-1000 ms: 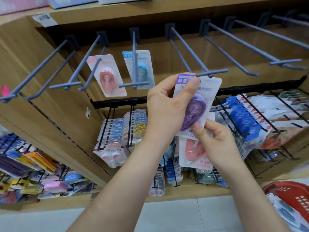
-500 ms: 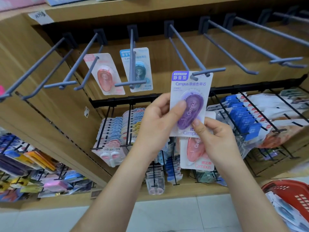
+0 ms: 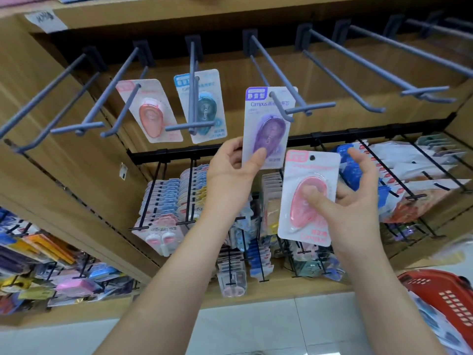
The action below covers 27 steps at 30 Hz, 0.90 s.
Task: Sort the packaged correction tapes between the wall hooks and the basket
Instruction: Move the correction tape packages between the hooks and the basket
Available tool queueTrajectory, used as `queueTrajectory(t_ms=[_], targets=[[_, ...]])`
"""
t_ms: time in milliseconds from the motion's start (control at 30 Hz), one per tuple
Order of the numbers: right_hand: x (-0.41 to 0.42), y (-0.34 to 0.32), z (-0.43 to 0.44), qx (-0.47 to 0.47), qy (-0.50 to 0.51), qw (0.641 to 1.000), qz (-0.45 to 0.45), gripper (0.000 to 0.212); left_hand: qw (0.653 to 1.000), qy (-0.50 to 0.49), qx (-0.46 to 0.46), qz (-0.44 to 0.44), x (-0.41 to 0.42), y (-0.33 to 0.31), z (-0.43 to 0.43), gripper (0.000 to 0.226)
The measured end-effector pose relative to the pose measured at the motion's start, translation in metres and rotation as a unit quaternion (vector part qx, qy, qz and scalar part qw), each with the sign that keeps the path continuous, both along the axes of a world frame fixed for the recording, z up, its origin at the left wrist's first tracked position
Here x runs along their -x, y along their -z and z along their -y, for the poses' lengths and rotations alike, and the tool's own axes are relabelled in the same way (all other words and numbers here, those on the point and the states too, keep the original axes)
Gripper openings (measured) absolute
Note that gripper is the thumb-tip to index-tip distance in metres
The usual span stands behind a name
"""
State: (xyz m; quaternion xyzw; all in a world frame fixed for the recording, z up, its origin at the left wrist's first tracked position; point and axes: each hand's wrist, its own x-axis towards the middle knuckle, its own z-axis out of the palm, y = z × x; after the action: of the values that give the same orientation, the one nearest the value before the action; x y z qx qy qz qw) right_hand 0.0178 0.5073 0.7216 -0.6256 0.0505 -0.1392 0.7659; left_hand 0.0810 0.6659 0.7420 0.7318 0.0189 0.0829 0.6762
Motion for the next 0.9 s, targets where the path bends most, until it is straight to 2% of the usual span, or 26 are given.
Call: queueTrajectory(t_ms=[67,100,167,267,400,533,633,767,900], targets=[[0.002,-0.003,-0.004,-0.002,-0.032,0.999,-0.013,0.057,0.998,-0.040,-0.040,0.006,0.011,0.005,-0.008,0.038],[0.002,-0.004,-0.006,0.004,-0.053,0.998,-0.020,0.051,0.997,-0.051,-0.053,0.014,0.018,0.005,-0.012,0.034],[0.002,-0.004,-0.011,0.023,-0.100,0.994,-0.026,0.042,1.000,-0.002,-0.021,0.017,0.031,0.002,-0.018,0.020],[0.001,-0.004,-0.021,0.034,-0.177,0.983,-0.019,0.039,0.994,0.096,0.051,-0.005,0.045,-0.010,-0.020,0.022],[-0.004,-0.007,-0.033,0.103,-0.268,0.958,-0.025,0.023,0.994,0.043,0.094,0.019,0.052,-0.017,-0.032,0.011],[-0.008,-0.010,-0.046,0.191,-0.385,0.901,-0.059,0.027,0.994,-0.018,0.096,0.055,0.063,-0.021,-0.059,0.005],[-0.012,-0.008,-0.068,0.226,-0.385,0.890,-0.092,0.022,0.989,-0.067,0.119,0.065,0.070,-0.025,-0.082,0.002],[-0.017,-0.006,-0.108,0.227,-0.327,0.916,-0.038,0.019,0.984,-0.103,0.113,0.096,0.076,-0.036,-0.110,0.014],[-0.022,-0.010,-0.136,0.195,-0.304,0.933,-0.006,0.019,0.980,-0.124,0.090,0.130,0.072,-0.049,-0.133,0.004]])
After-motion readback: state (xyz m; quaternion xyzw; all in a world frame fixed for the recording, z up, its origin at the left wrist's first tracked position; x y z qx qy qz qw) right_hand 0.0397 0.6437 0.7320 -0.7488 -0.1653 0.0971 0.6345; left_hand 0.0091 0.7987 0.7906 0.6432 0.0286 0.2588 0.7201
